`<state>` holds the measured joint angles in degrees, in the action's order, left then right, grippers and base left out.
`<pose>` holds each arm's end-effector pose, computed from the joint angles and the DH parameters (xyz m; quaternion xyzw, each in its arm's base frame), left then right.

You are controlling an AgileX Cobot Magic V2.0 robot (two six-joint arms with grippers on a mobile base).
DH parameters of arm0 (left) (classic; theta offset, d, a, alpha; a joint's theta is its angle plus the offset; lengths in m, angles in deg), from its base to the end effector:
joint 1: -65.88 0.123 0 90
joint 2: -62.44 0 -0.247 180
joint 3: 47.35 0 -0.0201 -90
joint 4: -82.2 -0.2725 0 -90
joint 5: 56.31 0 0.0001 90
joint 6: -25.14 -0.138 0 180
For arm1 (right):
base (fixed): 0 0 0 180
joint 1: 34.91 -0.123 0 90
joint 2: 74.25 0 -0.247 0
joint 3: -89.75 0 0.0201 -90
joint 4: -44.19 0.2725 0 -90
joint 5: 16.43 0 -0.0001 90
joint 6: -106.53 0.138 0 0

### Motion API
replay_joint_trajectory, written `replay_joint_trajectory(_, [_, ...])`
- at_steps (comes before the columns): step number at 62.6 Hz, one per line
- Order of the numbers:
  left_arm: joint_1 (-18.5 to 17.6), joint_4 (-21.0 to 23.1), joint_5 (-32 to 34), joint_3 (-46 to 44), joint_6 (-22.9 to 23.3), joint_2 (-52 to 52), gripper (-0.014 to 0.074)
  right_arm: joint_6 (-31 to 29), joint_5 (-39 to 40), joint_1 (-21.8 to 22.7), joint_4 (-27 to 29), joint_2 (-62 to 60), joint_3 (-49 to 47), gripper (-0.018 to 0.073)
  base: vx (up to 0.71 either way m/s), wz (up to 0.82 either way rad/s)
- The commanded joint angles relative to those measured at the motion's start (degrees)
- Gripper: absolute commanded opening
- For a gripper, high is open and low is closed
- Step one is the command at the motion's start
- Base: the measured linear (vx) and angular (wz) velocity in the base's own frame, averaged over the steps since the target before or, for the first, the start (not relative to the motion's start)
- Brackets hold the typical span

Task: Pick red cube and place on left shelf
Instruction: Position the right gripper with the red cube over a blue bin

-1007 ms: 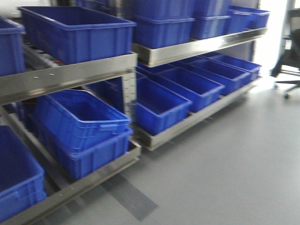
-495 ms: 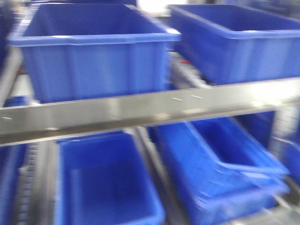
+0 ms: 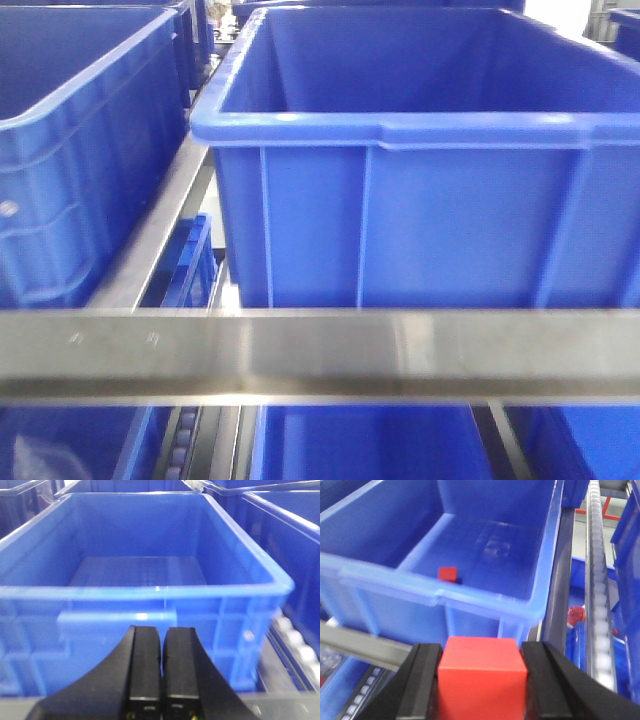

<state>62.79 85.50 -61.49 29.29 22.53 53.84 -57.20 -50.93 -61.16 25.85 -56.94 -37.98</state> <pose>0.1634 -0.0095 0.2015 0.0168 0.7094 -0.0250 0.7041 0.1409 0.0420 0.2805 -0.1155 0.7712 0.0786 0.6210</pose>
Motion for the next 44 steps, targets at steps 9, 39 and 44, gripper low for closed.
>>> replay_joint_trajectory(9, [-0.3,0.5,4.4,1.4,0.3,0.8,0.009,-0.3,4.5,0.3,-1.4,0.7,-1.4,0.0148,0.26,0.04])
replay_joint_trajectory(39, [-0.3,0.5,4.4,1.4,0.3,0.8,0.009,-0.3,4.5,0.3,-1.4,0.7,-1.4,0.0148,0.14,0.05])
replay_joint_trajectory(44, [-0.3,0.5,4.4,1.4,0.3,0.8,0.009,-0.3,4.5,0.3,-1.4,0.7,-1.4,0.0148,0.04,0.12])
